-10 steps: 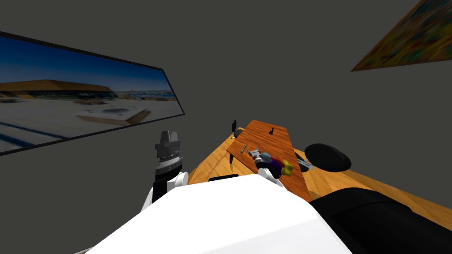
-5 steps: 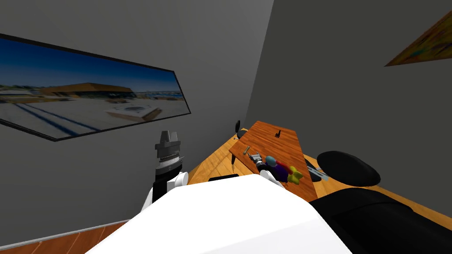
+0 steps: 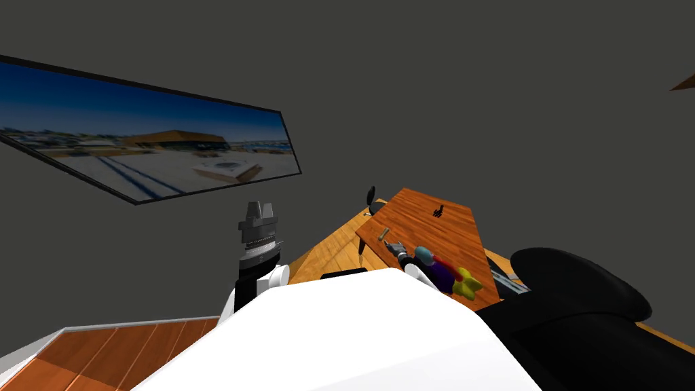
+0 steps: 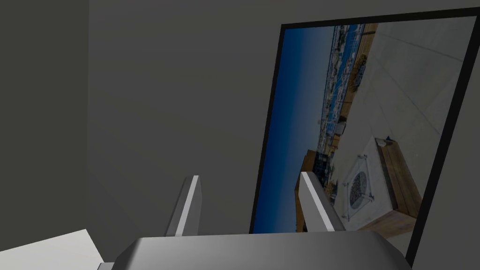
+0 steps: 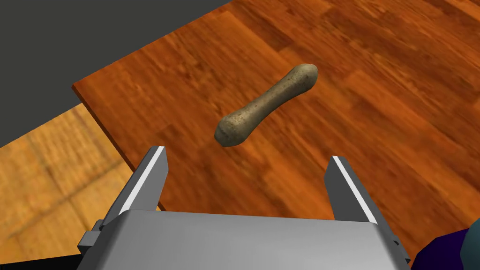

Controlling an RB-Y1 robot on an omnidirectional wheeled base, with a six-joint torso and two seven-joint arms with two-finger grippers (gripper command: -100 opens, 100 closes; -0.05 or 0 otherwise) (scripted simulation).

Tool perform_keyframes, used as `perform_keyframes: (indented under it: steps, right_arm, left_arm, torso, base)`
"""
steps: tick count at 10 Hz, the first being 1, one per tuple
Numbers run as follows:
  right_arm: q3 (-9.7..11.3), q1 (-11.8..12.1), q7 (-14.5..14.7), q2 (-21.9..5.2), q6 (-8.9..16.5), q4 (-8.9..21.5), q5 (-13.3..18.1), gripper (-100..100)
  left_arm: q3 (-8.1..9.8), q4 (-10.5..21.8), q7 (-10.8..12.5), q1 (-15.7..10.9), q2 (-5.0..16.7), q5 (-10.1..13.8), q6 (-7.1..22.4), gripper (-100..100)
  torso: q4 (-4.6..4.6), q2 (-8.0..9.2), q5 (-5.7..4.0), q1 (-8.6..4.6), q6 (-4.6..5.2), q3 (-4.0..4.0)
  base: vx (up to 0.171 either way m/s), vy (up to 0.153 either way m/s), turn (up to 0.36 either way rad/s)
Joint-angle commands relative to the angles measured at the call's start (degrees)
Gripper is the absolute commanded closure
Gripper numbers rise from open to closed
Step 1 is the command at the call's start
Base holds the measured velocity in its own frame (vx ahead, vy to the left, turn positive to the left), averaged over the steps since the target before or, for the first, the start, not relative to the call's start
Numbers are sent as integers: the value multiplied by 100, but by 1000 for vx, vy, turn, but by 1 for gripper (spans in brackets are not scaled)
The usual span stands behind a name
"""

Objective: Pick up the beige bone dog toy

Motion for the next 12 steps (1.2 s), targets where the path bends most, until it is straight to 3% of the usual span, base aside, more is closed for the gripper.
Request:
perform_keyframes:
  steps: [1,4,5,6,8,9,10,11,12]
  right_arm:
    - [65,-50,-158,-62,70,215,-286,-100]
    - [88,-132,-682,-249,411,769,-872,-100]
    - [88,-132,-682,-249,411,884,-986,-100]
    - [99,-172,-928,-337,575,1136,-1278,-100]
    - [99,-172,-939,-337,575,1213,-1455,-100]
    - [110,-210,-1185,-420,735,1525,-1827,-100]
    - [-42,-210,-1189,-383,735,1535,-1007,-100]
    - [-87,-210,-1330,-420,735,1535,-811,-100]
    - [98,-210,-1189,-420,735,1535,-1002,-100]
  left_arm:
    - [0,0,0,0,0,0,0,0]
    - [1,0,0,1,0,0,0,0]
    - [0,0,0,0,0,0,0,0]
    - [1,0,0,1,0,0,0,0]
    - [1,0,0,1,0,0,0,0]
    - [1,0,0,2,0,0,0,0]
    - [1,0,0,1,0,0,0,0]
    - [1,0,0,1,0,0,0,0]
    - [1,0,0,2,0,0,0,0]
  torso:
    - [0,0,0,0,0,0]
    - [-1,-2,-2,-7,5,-2]
    - [-1,-4,-2,-6,0,-2]
    - [-2,-4,-2,-7,6,-3]
    - [-2,-6,-2,-9,6,-4]
    - [-1,-2,-1,-3,7,-2]
    - [-1,-2,-1,-2,3,-1]
    - [-1,-3,-1,-6,5,-2]
    - [-1,-2,-1,-4,8,-2]
  base:
    - [10,-16,142]
    - [15,-24,224]
    - [16,-24,133]
    - [20,-25,232]
    - [14,-25,66]
    - [11,-20,249]
    - [15,-29,165]
    - [8,-17,-10]
    - [1,-4,-26]
